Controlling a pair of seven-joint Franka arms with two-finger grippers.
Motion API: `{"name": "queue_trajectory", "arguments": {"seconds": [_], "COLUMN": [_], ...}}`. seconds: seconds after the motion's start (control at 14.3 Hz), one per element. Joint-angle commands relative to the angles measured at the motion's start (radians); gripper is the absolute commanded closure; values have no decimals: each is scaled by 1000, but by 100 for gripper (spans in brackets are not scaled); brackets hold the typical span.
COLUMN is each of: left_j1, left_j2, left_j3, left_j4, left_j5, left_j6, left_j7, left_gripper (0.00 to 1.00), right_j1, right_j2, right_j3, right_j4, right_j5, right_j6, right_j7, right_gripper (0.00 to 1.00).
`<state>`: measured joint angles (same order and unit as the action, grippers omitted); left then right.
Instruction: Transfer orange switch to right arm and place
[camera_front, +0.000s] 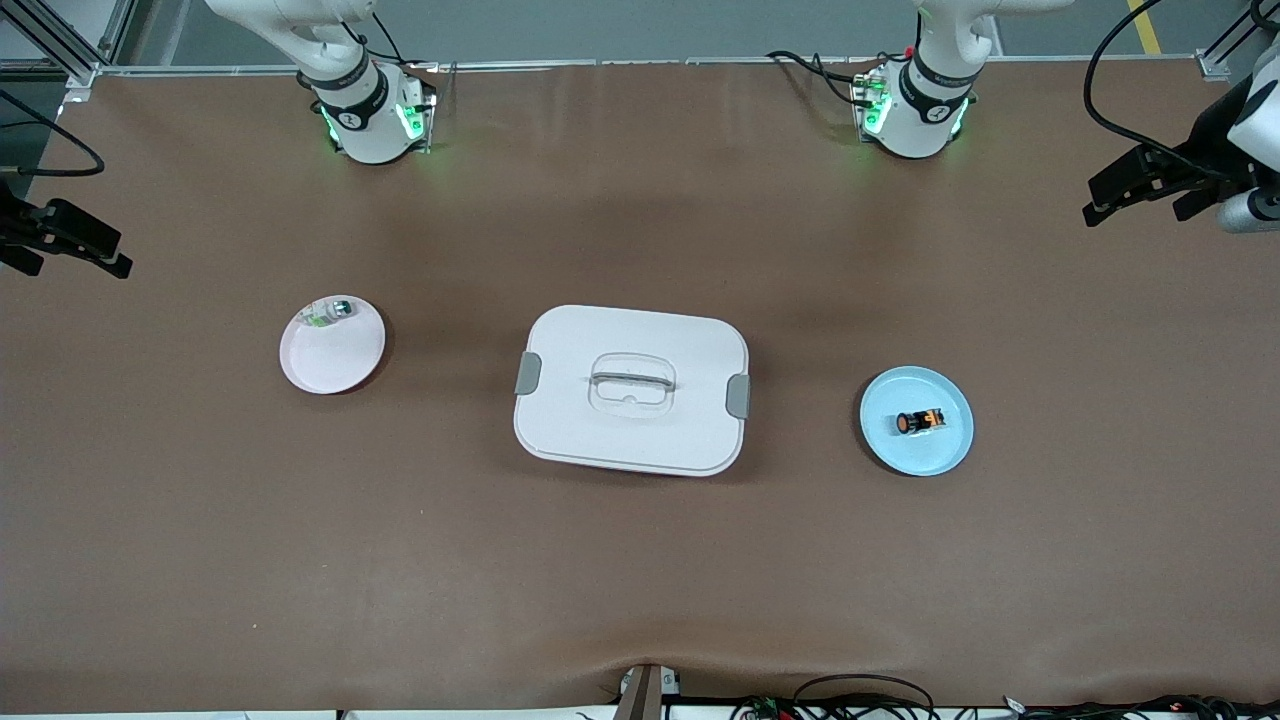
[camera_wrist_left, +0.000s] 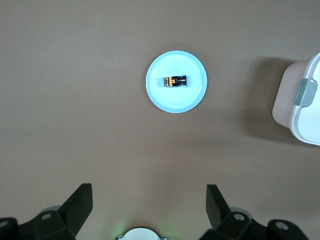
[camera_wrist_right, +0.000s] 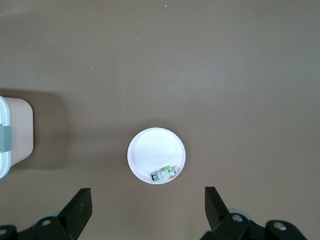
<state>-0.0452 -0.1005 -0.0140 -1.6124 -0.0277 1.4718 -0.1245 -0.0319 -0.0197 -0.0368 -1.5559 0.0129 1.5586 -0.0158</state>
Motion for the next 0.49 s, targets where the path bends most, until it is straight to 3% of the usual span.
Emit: {"name": "queue_trajectory", "arguments": {"seconds": [0.0, 0.21, 0.42], "left_j1": [7, 8, 28], "left_j2": [10, 27, 111], "left_j3": [3, 5, 5], "left_j4": [23, 32, 31], "left_j5": [0, 69, 78], "left_j6": [-25, -25, -16], "left_j7": [6, 12, 16], "left_gripper": [0, 0, 0], "right_j1": [7, 9, 9], "right_j2": [4, 4, 4], "right_j3": [-3, -3, -3], "right_j4": [14, 14, 14], "right_j5": [-21, -21, -21], "right_j6": [-6, -6, -6], "right_j7": [-7, -9, -9], "right_gripper": [0, 0, 0]}}
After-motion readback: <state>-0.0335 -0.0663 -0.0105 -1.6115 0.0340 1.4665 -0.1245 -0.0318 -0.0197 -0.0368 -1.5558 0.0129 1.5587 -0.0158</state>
